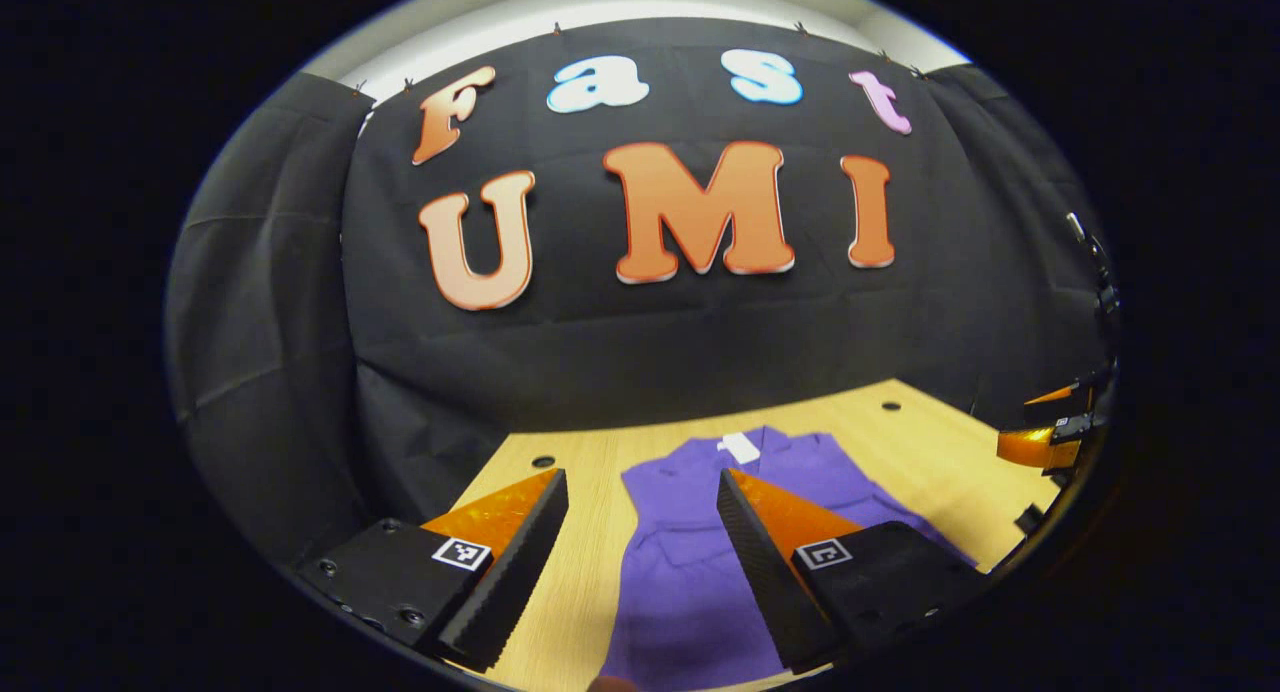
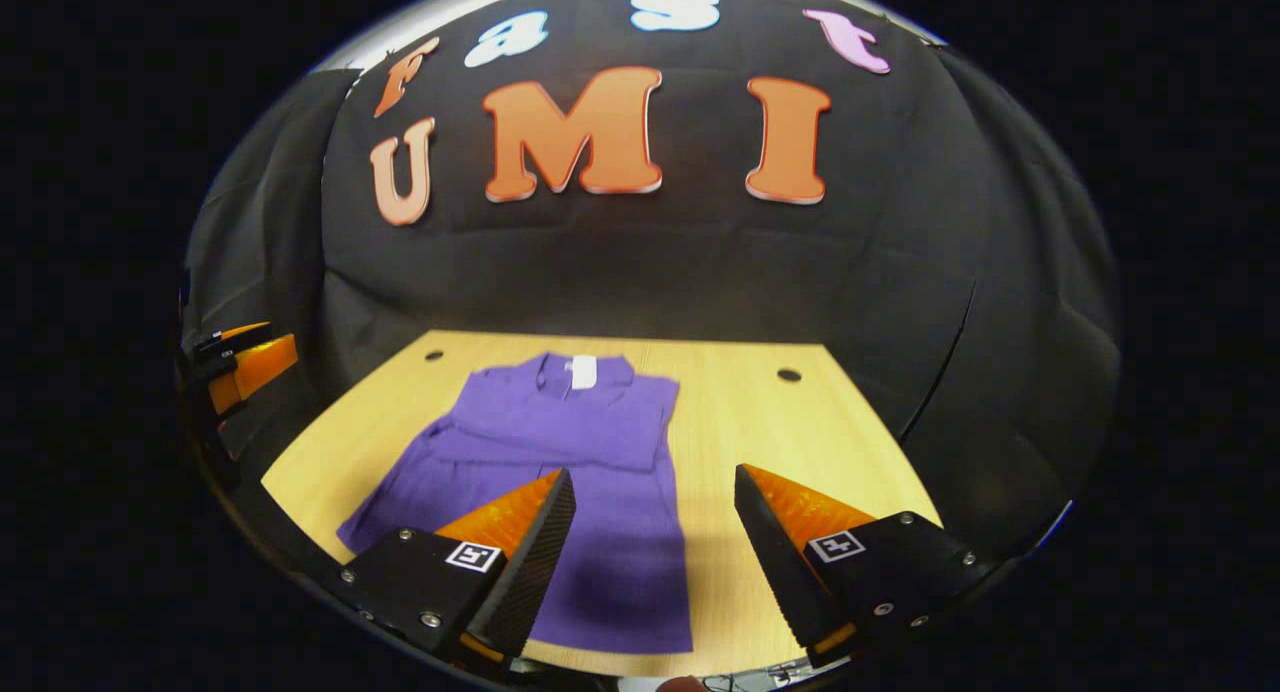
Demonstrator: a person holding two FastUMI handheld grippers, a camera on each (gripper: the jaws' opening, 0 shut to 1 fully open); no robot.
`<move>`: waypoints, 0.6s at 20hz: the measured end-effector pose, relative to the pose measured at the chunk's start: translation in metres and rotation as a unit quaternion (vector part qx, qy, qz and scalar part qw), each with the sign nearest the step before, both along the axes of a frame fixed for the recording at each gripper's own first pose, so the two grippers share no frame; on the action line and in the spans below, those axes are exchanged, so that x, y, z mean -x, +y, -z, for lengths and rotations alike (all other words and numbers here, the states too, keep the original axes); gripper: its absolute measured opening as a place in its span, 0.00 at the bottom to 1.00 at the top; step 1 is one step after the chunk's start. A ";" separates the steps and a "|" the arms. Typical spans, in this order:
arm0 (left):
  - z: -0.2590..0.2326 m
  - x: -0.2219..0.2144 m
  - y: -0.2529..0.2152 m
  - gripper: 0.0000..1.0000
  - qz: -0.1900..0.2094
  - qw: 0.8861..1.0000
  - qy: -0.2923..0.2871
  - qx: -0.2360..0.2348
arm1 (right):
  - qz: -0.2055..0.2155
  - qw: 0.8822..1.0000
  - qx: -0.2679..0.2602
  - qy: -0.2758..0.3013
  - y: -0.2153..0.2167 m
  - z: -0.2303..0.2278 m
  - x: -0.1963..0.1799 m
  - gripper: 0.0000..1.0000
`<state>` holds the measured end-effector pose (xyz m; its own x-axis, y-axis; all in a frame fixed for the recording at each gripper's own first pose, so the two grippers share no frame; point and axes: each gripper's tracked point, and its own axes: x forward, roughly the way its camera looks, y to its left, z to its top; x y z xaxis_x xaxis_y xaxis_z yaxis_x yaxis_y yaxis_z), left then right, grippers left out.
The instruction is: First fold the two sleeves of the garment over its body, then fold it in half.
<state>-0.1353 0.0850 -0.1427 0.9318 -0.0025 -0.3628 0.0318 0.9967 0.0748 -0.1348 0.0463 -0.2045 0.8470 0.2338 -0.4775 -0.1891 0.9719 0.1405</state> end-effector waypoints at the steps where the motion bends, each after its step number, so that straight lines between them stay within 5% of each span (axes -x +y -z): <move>1: 0.014 0.008 0.003 0.95 0.002 1.000 0.014 0.002 | -0.006 1.000 0.008 0.014 0.003 0.011 0.008 0.96; 7: 0.095 0.041 0.019 0.95 -0.006 0.994 0.110 0.017 | -0.023 0.995 0.028 0.092 0.011 0.071 0.039 0.96; 12: 0.161 0.064 0.022 0.96 -0.014 0.977 0.211 0.019 | -0.021 0.983 0.026 0.179 0.010 0.129 0.055 0.97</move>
